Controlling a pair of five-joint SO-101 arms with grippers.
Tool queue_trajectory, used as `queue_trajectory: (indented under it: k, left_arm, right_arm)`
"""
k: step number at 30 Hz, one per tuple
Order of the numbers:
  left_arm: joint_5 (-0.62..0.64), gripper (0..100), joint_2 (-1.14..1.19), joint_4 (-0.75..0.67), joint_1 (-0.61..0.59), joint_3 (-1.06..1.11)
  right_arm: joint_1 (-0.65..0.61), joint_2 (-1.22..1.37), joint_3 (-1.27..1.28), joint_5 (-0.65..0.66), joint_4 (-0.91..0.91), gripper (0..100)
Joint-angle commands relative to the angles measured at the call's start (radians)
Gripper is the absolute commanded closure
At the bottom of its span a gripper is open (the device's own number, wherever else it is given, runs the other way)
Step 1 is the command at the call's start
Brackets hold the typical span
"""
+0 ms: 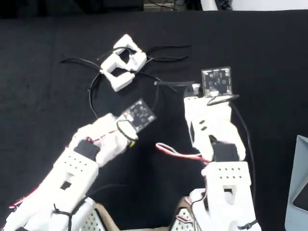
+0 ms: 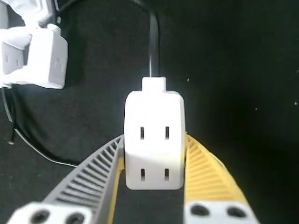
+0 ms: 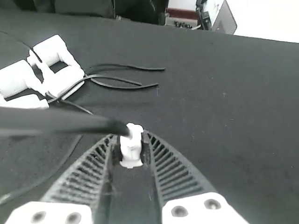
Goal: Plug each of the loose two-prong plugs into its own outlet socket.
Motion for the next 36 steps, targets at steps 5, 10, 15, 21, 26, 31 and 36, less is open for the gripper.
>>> queue_trajectory:
  k: [5, 10, 15, 21, 26, 31, 36]
  left_arm:
    - [-0.011, 93, 0.071, -0.086, -0.022, 0.021]
    - [-0.009, 89, 0.316, -0.087, -0.070, -0.104]
    - [-0.009, 89, 0.574, -0.044, -0.096, -0.265]
    - [-0.002, 74, 0.672, 0.201, -0.119, -0.455]
    - [0.025, 74, 0.666, 0.218, -0.153, -0.492]
    - [0.028, 74, 0.585, 0.247, -0.171, -0.492]
    - [0.032, 70, 0.410, 0.348, -0.213, -0.506]
  right_arm:
    - [0.002, -0.015, -0.056, -0.008, 0.003, 98.7]
    - [-0.011, -0.015, -0.054, -0.008, 0.003, 98.7]
    - [-0.041, -0.013, -0.042, -0.005, 0.005, 98.7]
    - [-0.041, -0.013, -0.039, -0.002, 0.005, 98.7]
    - [-0.041, -0.013, -0.038, -0.002, 0.005, 98.7]
    - [-0.043, -0.013, -0.047, 0.000, 0.040, 98.7]
    - [-0.121, -0.015, -0.067, -0.006, 0.118, 98.7]
